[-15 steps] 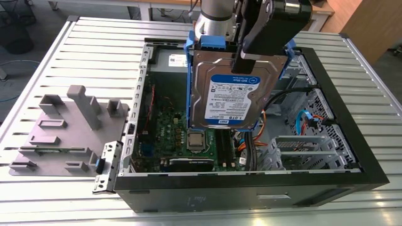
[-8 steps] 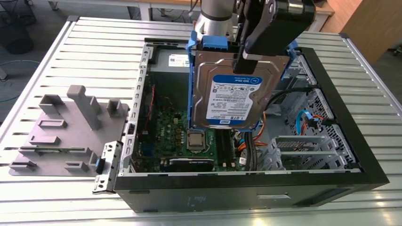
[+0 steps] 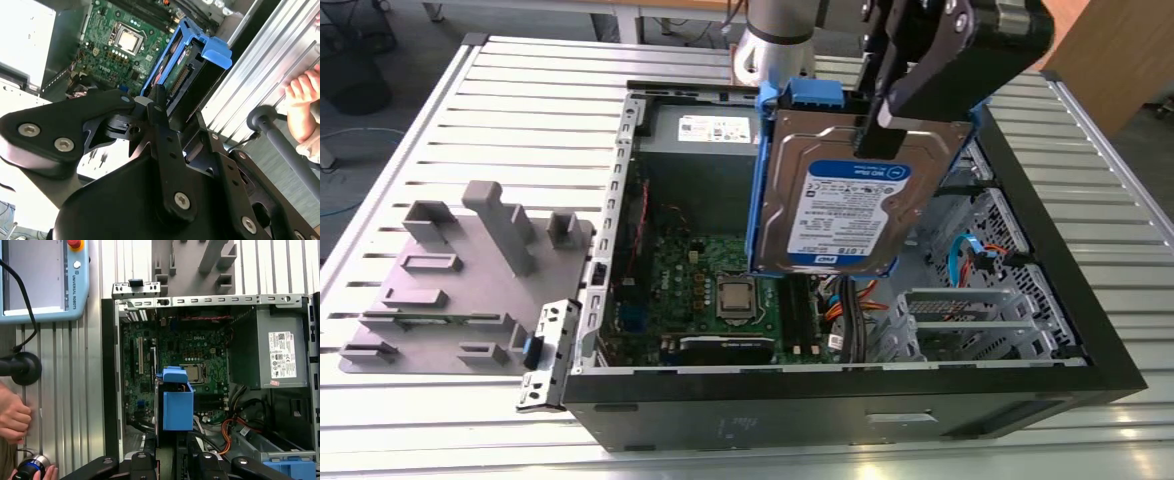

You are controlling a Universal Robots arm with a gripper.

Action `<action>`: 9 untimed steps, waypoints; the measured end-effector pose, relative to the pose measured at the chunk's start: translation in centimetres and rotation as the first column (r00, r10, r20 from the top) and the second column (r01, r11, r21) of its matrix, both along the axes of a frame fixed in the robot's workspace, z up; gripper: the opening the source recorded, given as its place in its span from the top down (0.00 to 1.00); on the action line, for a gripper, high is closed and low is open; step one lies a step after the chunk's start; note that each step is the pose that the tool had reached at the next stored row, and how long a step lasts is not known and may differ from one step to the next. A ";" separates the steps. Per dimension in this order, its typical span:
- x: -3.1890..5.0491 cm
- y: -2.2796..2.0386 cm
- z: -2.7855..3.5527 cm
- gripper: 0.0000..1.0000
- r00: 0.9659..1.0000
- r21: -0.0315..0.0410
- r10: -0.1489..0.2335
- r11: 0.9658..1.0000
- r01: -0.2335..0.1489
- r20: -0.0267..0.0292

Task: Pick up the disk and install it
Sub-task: 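Pick up the disk, then insert the disk into the insertion slot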

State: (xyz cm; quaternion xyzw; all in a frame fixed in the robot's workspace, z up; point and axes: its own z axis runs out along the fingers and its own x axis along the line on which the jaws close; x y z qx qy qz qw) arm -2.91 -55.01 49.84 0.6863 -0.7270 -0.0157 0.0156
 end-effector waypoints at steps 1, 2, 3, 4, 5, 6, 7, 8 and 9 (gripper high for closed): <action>0.32 0.00 0.00 0.65 1.000 0.000 0.000 1.000 0.000 0.000; 0.66 0.00 0.00 0.65 1.000 0.000 0.000 1.000 0.000 0.000; 1.01 0.00 -0.01 0.65 1.000 0.000 0.000 1.000 0.000 -0.001; 1.36 0.00 -0.01 0.65 1.000 0.000 0.000 1.000 0.000 -0.001; 1.73 0.00 -0.02 0.65 1.000 0.000 0.000 1.000 0.000 -0.001; 2.11 0.00 -0.02 0.65 1.000 0.000 0.000 1.000 0.000 -0.002; 2.48 0.00 -0.03 0.65 1.000 0.000 0.000 1.000 0.000 -0.002; 2.87 0.00 -0.03 0.65 1.000 0.000 0.000 1.000 0.000 -0.003; 3.25 0.01 -0.03 0.65 1.000 0.000 0.000 1.000 0.000 -0.003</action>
